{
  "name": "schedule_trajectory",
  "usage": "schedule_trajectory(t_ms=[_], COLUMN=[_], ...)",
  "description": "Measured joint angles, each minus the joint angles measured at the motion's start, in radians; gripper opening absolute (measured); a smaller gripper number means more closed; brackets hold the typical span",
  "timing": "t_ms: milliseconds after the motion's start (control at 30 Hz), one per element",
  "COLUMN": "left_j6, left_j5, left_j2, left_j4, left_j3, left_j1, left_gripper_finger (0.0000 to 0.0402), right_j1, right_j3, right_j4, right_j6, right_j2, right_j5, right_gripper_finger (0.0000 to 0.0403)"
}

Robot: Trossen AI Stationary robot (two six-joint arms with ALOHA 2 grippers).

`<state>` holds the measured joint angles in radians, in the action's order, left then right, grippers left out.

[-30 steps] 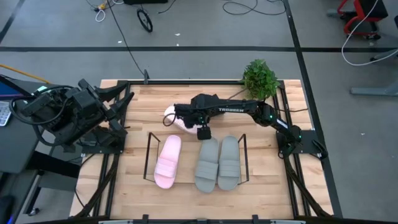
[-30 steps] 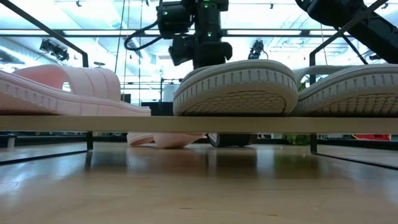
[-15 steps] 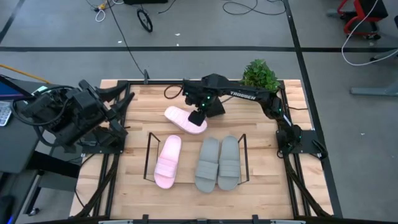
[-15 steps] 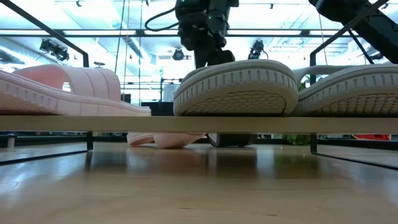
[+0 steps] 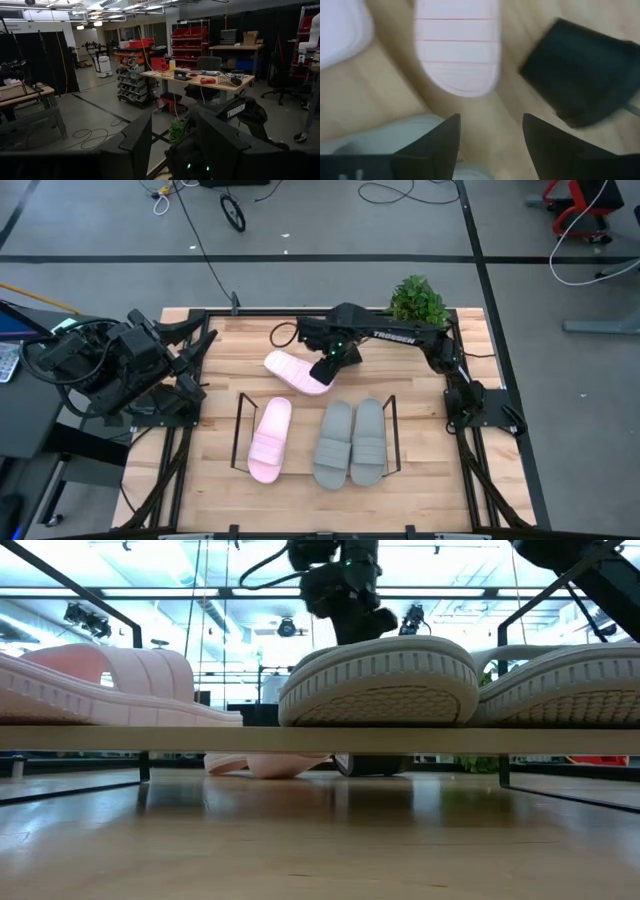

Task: Pick and place slides into the shelf
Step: Align the pink slipper with the other pink slipper on the shelf

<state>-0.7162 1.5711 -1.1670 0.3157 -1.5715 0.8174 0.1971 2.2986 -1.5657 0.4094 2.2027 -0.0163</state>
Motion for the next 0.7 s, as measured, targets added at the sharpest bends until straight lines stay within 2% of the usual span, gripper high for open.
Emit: schedule_trajectory(t_ms=[133,233,467,600,700], left_j6=[0.0,0.0,-0.002,-0.002,-0.001], left_j5=[0.0,0.0,0.0,0.0,0.0], left_j2=[0.0,0.0,0.0,0.0,0.0], left_j4=[0.0,0.0,0.0,0.0,0.0], left_j3=[0.0,0.0,0.0,0.0,0.0], left_j1=[0.0,0.0,0.0,0.0,0.0], left_gripper_finger=[0.0162,0.0162,0.0162,0.0162,0.0162], right_j1=[-0.004,-0.004,0.027,0.044,0.046], right_j3=[-0.026,-0.139,-0.639,-0.934,-1.136], right_j4=[0.028,0.17,0.738,0.933,1.147], right_j6=[0.065,0.132,0.376,0.543,0.685], right_j2=[-0.061,-0.144,-0.429,-0.61,-0.715], right_j5=[-0.057,-0.053,0.144,0.164,0.189], right_gripper_finger=[0.0212,0.0209,0.0208,0.0208,0.0208])
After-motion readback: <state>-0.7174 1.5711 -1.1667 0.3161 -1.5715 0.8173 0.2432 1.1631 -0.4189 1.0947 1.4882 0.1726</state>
